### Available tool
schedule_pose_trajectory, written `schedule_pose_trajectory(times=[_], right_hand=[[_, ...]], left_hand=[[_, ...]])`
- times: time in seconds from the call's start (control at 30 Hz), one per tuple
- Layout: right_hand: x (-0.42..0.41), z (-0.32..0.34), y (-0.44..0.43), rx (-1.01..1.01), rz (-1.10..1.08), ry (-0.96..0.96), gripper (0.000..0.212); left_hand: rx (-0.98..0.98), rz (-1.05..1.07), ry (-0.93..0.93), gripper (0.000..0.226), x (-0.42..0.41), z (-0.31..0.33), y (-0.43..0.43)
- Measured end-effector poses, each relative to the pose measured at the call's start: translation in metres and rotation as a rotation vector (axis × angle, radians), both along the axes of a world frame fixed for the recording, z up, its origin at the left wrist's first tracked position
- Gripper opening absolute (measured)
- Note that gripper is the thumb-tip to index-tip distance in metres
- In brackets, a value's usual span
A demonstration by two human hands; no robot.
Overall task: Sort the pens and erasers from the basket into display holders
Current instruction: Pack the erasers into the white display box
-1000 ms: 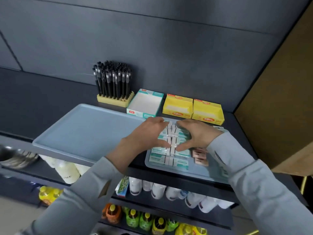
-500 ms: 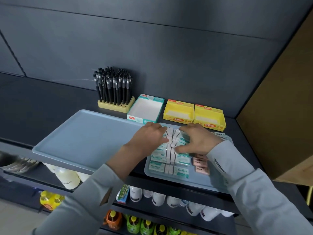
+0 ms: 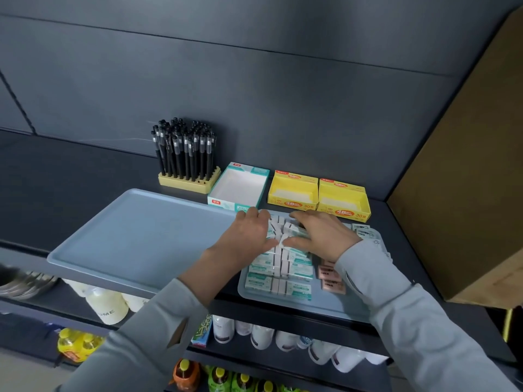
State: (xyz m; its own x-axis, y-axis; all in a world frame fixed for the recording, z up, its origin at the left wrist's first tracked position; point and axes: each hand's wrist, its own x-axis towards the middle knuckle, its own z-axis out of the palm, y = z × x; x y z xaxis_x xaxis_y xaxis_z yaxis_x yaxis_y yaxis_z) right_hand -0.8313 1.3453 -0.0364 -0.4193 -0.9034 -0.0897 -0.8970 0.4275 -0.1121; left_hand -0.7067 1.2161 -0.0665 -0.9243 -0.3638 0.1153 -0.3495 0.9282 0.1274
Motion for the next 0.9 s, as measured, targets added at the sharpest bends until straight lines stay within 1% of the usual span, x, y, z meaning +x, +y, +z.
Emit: schedule_pose_trajectory(times=[0.03, 0.07, 0.1, 0.13, 0.17, 0.2, 0.23, 0.27, 0.3, 0.33, 0.37, 0.4, 0.43, 0.47, 0.5, 0.57, 0.63, 0.67, 0.73, 0.8, 0.83, 0.9], right_hand=[[-0.001, 0.0, -0.001, 0.031, -0.002, 0.003, 0.074], [-0.002, 0.001, -0.001, 0.057, 0.001, 0.008, 0.075], [-0.001, 0.002, -0.002, 0.077, 0.01, 0.013, 0.07], [-0.001, 0.002, -0.002, 0.081, 0.019, 0.016, 0.06], [0.0, 0.003, -0.002, 0.07, 0.021, 0.007, 0.05], [0.001, 0.003, -0.003, 0.055, 0.018, -0.01, 0.043], [0.002, 0.004, -0.003, 0.047, 0.012, -0.027, 0.04], [0.003, 0.005, -0.004, 0.041, 0.005, -0.046, 0.037], [0.003, 0.005, -0.005, 0.026, -0.005, -0.067, 0.033], [0.002, 0.006, -0.007, -0.003, -0.019, -0.092, 0.029], [0.0, 0.007, -0.007, -0.041, -0.037, -0.119, 0.024], [-0.002, 0.01, -0.007, -0.079, -0.06, -0.15, 0.021], [-0.004, 0.013, -0.007, -0.113, -0.082, -0.18, 0.018], [-0.007, 0.016, -0.006, -0.144, -0.104, -0.2, 0.015], [-0.009, 0.02, -0.007, -0.186, -0.125, -0.213, 0.014], [-0.01, 0.027, -0.01, -0.344, -0.171, -0.268, 0.014], [-0.008, 0.034, -0.018, -0.518, -0.188, -0.367, 0.016], [-0.005, 0.036, -0.024, -0.542, -0.172, -0.402, 0.019], [0.0, 0.035, -0.033, -0.454, -0.118, -0.393, 0.029], [0.003, 0.031, -0.04, -0.313, -0.098, -0.306, 0.03], [0.004, 0.031, -0.042, -0.276, -0.096, -0.286, 0.028], [0.003, 0.033, -0.043, -0.266, -0.089, -0.326, 0.024]], left_hand=[[-0.03, 0.011, -0.004, 0.056, -0.001, 0.0, 0.001], [-0.057, 0.027, 0.002, 0.055, -0.002, 0.0, 0.001], [-0.067, 0.042, 0.003, 0.055, -0.003, 0.001, 0.001], [-0.052, 0.06, 0.025, 0.054, -0.003, 0.002, 0.001], [-0.001, 0.085, 0.078, 0.055, -0.002, 0.002, 0.0], [0.101, 0.118, 0.166, 0.055, -0.001, 0.003, -0.002], [0.247, 0.159, 0.282, 0.054, 0.001, 0.004, -0.002], [0.429, 0.212, 0.393, 0.049, 0.002, 0.006, -0.002], [0.659, 0.27, 0.485, 0.041, 0.002, 0.01, -0.001], [0.961, 0.331, 0.571, 0.031, 0.001, 0.014, 0.0], [1.324, 0.398, 0.656, 0.024, 0.0, 0.019, 0.001], [1.684, 0.461, 0.726, 0.023, -0.001, 0.023, 0.001], [1.96, 0.508, 0.796, 0.025, -0.001, 0.025, 0.001], [2.123, 0.546, 0.854, 0.029, -0.002, 0.024, 0.0], [2.216, 0.583, 0.899, 0.032, -0.002, 0.024, 0.0], [2.317, 0.622, 0.932, 0.033, -0.003, 0.024, 0.003], [2.389, 0.616, 0.865, 0.039, -0.005, 0.026, 0.008], [2.417, 0.569, 0.815, 0.044, -0.007, 0.028, 0.01], [2.417, 0.445, 0.749, 0.052, -0.011, 0.03, 0.012], [2.384, 0.37, 0.749, 0.048, -0.014, 0.032, 0.013], [2.377, 0.372, 0.773, 0.043, -0.016, 0.032, 0.013], [2.365, 0.425, 0.832, 0.041, -0.018, 0.03, 0.01]])
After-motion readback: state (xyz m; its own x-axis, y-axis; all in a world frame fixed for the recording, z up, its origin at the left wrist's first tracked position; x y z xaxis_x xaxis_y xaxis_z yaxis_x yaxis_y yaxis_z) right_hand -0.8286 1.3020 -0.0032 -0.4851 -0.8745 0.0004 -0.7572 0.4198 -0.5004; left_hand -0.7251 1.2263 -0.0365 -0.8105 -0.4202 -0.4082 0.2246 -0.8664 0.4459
